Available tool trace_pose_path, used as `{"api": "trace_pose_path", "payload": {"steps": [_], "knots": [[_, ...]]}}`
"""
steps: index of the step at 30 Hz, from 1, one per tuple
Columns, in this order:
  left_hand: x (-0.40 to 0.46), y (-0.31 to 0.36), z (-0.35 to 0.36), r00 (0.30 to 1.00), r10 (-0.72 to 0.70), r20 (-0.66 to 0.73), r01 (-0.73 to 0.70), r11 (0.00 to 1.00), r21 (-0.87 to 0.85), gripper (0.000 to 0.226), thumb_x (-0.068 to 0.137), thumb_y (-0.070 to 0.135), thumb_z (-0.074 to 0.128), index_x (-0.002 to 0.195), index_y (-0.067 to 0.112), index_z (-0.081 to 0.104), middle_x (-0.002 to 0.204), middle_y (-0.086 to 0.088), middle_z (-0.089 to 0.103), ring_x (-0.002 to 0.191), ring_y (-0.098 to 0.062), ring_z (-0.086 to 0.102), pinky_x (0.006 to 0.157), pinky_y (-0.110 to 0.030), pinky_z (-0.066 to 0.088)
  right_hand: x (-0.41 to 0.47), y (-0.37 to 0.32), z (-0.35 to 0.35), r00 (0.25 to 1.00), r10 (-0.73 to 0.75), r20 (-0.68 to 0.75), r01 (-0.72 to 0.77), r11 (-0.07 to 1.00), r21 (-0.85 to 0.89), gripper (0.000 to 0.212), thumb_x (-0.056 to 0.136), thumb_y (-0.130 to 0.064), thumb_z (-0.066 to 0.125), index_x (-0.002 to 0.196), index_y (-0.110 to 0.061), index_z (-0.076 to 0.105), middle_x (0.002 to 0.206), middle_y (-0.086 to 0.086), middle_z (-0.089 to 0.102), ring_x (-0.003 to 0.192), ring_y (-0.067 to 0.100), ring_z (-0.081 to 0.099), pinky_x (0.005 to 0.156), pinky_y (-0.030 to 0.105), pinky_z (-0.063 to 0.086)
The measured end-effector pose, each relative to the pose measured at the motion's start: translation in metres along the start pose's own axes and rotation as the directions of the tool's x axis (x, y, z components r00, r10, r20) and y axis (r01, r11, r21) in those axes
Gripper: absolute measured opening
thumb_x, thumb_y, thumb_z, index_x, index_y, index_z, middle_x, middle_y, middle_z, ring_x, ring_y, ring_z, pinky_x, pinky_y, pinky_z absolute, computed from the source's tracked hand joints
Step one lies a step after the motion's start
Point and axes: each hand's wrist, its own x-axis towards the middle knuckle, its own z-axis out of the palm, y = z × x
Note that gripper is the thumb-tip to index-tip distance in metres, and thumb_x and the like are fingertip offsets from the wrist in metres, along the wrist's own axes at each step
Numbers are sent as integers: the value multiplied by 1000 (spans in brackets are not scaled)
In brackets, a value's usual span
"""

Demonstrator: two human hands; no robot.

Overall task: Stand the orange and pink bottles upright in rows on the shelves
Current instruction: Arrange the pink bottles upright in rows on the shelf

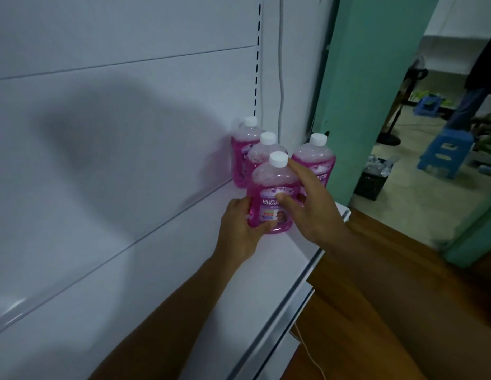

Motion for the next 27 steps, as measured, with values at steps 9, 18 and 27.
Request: {"api": "trace_pose_path", "payload": {"steps": [9, 18, 27], "knots": [[-50, 4, -35, 981, -158, 112, 69, 826, 559, 84, 89, 60, 53, 153, 18, 18, 157, -7, 28, 143, -25, 27, 116, -41, 25, -34, -15, 6, 998, 3, -58, -13, 983, -186, 86, 86, -42, 69, 152, -29, 15, 155, -3, 29, 144, 18, 26, 114, 53, 29], [-204, 45, -104, 998, -50, -48, 69, 715, 696, 70, 93, 56, 48, 150, 21, 29, 156, -1, 31, 143, -21, 26, 116, -38, 21, -150, -119, 33, 988, -87, 131, 120, 954, -274, 72, 94, -50, 50, 153, -28, 16, 162, -1, 6, 148, 20, 7, 116, 37, 11], [-461, 77, -156, 981, -37, -191, 155, 741, 654, 53, 93, 45, 56, 139, 20, 49, 141, 1, 50, 127, -17, 47, 101, -25, 35, -345, -223, 81, 908, -189, 374, 235, 968, -83, 69, 93, -51, 50, 152, -31, 20, 162, -5, 11, 147, 19, 14, 116, 39, 19]]}}
